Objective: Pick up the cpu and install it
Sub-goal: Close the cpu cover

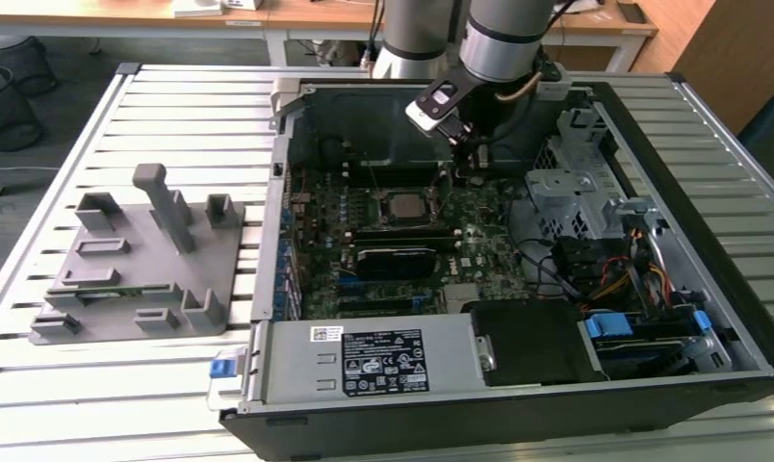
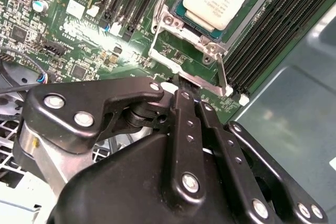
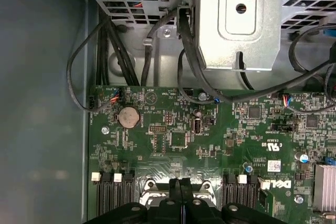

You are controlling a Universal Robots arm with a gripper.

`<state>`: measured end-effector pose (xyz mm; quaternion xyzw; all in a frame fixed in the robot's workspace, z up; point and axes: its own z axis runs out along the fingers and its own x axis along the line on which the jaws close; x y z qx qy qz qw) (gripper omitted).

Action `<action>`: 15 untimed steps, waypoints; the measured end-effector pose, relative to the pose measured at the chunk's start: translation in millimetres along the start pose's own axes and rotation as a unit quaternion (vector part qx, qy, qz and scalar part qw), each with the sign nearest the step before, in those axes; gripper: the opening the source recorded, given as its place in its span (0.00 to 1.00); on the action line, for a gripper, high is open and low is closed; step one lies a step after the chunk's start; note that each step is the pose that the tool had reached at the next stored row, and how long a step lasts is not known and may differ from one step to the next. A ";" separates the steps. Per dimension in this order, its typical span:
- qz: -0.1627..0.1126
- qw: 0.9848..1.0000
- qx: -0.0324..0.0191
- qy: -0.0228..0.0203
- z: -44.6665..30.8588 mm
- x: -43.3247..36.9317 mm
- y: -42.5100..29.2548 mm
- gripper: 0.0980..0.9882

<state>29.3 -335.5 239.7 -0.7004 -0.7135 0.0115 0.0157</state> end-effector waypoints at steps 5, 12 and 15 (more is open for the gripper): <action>0.000 1.000 0.000 0.000 0.7 0.1 -7.5 0.01; 0.000 1.000 0.000 0.000 1.0 0.2 -10.1 0.01; 0.000 1.000 0.000 0.000 1.1 0.2 -11.4 0.01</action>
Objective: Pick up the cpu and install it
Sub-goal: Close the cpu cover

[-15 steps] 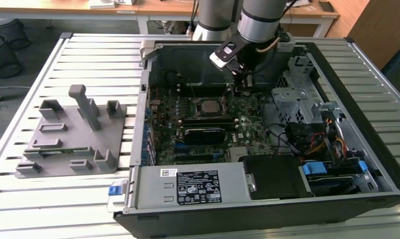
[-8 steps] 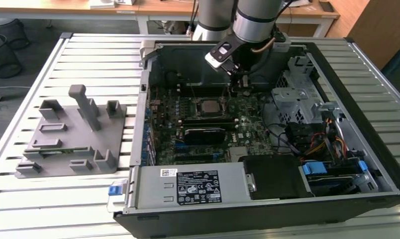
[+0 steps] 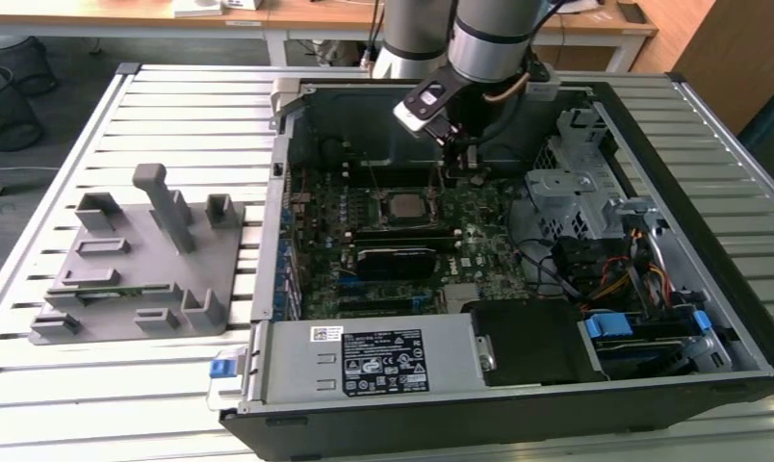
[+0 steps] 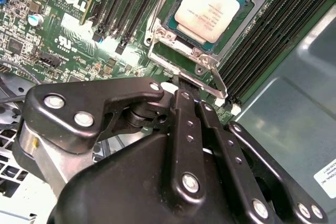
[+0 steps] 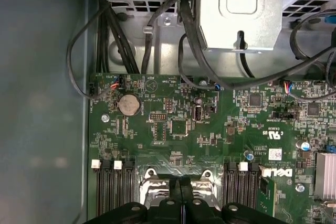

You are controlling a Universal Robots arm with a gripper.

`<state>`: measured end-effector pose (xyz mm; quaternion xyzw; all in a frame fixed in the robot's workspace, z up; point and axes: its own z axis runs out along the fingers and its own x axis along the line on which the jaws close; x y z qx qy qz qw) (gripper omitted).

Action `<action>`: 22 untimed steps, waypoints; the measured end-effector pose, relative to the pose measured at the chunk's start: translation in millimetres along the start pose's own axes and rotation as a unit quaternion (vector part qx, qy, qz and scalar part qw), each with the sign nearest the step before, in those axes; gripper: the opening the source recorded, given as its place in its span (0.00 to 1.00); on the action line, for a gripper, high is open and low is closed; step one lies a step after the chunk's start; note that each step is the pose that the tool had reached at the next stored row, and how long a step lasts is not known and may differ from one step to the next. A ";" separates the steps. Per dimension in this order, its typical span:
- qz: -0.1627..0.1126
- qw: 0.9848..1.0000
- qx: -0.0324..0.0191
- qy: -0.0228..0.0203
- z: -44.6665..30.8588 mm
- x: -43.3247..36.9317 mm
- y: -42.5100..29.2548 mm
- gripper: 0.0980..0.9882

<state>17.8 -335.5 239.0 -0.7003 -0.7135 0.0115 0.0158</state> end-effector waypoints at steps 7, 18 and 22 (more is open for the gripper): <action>0.000 1.000 0.000 -0.003 0.5 0.0 -2.0 0.01; 0.000 1.000 0.000 -0.003 2.5 0.0 -2.2 0.01; 0.000 1.000 0.000 -0.003 4.1 0.0 -2.6 0.01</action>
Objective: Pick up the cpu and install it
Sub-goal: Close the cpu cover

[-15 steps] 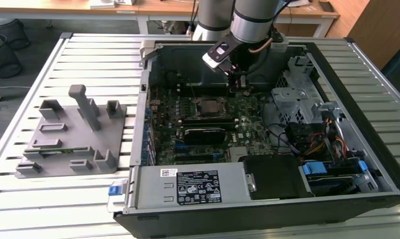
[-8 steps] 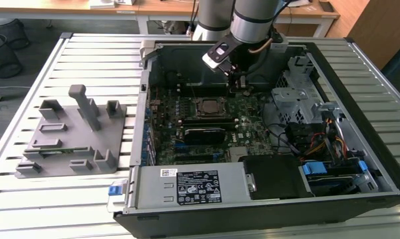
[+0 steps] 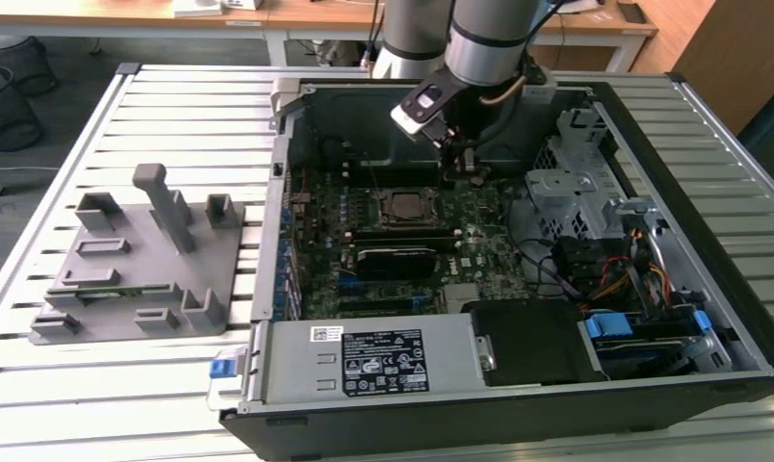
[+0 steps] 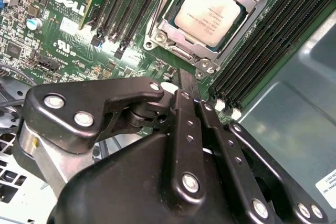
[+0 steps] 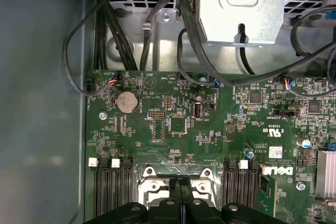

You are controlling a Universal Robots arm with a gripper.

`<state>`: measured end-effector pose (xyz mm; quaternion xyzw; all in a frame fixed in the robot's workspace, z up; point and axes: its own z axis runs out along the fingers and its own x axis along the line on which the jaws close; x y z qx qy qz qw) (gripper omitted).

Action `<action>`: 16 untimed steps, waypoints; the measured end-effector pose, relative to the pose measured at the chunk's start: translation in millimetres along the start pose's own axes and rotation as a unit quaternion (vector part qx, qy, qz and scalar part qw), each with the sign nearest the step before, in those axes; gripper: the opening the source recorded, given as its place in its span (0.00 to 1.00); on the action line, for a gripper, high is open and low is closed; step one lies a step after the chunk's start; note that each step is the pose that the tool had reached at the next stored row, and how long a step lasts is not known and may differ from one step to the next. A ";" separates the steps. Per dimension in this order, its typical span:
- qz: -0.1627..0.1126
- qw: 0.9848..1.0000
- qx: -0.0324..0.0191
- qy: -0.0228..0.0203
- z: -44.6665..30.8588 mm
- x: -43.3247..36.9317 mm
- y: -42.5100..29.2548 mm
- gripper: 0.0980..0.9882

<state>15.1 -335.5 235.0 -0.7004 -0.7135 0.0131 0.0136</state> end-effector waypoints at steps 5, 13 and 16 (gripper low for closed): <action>0.000 1.000 0.000 0.000 2.6 0.0 -0.8 0.01; 0.000 1.000 0.000 0.000 6.4 0.0 -2.6 0.01; 0.000 1.000 0.000 0.000 7.7 0.0 -2.9 0.01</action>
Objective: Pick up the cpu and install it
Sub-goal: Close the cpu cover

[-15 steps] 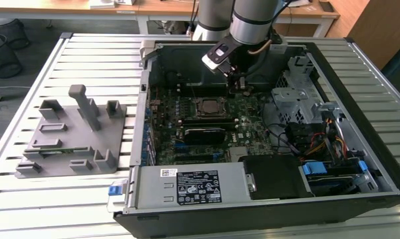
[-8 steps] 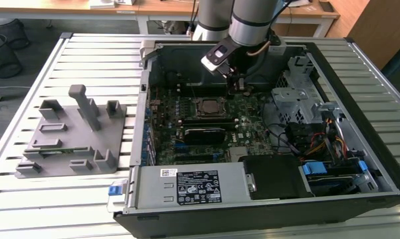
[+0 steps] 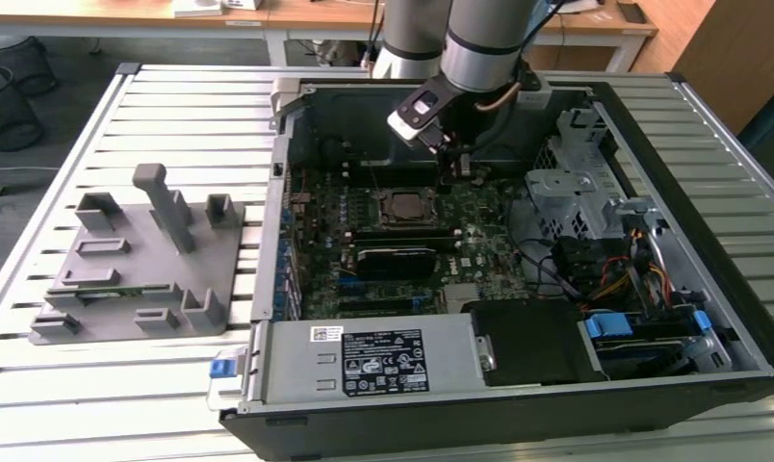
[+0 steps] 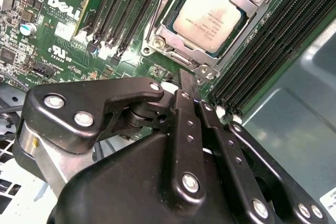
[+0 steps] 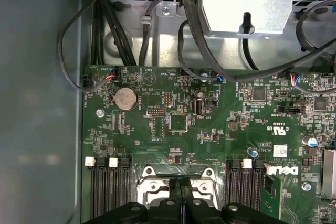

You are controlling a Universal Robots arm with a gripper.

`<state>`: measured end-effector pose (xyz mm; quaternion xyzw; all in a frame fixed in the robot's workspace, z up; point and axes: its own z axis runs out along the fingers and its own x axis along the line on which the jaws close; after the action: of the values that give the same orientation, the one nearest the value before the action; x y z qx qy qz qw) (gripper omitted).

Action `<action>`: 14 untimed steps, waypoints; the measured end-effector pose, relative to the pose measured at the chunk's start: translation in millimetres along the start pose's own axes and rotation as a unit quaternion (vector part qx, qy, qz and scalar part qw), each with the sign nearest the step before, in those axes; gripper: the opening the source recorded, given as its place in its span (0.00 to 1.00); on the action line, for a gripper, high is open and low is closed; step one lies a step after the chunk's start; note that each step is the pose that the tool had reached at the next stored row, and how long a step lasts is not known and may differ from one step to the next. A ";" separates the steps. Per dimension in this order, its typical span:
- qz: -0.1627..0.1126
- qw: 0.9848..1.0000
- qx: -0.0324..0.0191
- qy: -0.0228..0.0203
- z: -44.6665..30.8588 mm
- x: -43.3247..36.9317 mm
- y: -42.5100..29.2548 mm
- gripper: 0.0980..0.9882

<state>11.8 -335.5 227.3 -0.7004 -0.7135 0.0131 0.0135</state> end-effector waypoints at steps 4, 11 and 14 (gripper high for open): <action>0.000 1.000 0.000 0.000 1.2 0.0 -0.2 0.01; 0.000 1.000 0.000 0.000 3.3 0.0 -0.5 0.01; 0.000 1.000 0.000 0.000 4.2 0.0 -0.5 0.01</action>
<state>11.1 -335.5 223.2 -0.7004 -0.7135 0.0131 0.0135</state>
